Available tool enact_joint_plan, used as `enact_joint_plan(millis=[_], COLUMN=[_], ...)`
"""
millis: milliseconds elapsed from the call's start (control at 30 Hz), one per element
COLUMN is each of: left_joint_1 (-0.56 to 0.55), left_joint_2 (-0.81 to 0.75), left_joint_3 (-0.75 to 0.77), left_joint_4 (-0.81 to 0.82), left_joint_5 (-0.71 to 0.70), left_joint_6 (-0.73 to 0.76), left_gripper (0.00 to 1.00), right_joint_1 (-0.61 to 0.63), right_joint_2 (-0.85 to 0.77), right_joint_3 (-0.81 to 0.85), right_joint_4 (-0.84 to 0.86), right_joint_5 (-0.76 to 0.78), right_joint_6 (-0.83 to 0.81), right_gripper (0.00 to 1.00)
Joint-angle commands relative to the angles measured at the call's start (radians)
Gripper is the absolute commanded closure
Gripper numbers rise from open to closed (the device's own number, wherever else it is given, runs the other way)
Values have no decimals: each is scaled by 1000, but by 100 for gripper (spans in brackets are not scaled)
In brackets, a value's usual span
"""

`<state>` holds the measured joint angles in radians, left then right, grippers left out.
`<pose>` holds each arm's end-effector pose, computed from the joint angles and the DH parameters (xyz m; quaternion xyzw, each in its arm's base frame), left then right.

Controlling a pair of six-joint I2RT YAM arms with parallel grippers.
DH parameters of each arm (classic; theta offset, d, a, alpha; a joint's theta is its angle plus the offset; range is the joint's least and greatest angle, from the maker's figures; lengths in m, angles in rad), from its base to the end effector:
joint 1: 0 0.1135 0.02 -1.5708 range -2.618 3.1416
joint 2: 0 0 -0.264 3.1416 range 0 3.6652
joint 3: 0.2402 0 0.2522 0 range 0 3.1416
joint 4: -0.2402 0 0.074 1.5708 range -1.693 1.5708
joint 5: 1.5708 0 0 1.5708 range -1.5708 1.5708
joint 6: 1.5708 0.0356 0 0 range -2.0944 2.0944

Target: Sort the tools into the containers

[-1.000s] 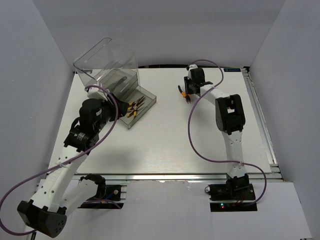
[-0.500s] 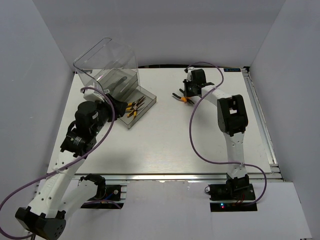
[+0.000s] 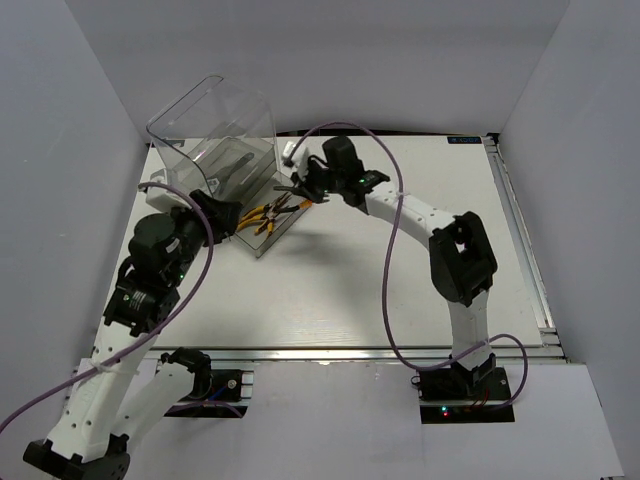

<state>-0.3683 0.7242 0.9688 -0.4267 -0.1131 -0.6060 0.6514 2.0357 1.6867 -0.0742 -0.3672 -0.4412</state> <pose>0.1441 -0.0513 0.3861 -0.1269 0.7575 -0.2607 0.5849 0.3794 0.3053 0.2781 -0.5137 0.6541 0.2085 0.5147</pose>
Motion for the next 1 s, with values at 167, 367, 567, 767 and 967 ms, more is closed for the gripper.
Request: enact_joint_plan(millis=[167, 367, 567, 767, 967], left_joint_1=[6, 5, 5, 5, 5], left_joint_2=[-94, -149, -183, -177, -137], left_joint_3=[56, 39, 27, 36, 62], left_joint_4=[-53, -76, -101, -109, -112], left_joint_5=[-76, -79, -86, -76, -46], left_joint_6=[28, 11, -3, -9, 0], left_gripper=[39, 39, 39, 39, 39], right_joint_1=[171, 208, 211, 212, 211], right_joint_2=[37, 145, 228, 251, 270], right_joint_3=[100, 174, 215, 179, 160], right_joint_4=[-4, 27, 53, 142, 189], right_joint_5=[-82, -44, 10, 36, 51], right_joint_6=[-683, -866, -900, -872, -841], right_gripper=[100, 100, 100, 100, 92])
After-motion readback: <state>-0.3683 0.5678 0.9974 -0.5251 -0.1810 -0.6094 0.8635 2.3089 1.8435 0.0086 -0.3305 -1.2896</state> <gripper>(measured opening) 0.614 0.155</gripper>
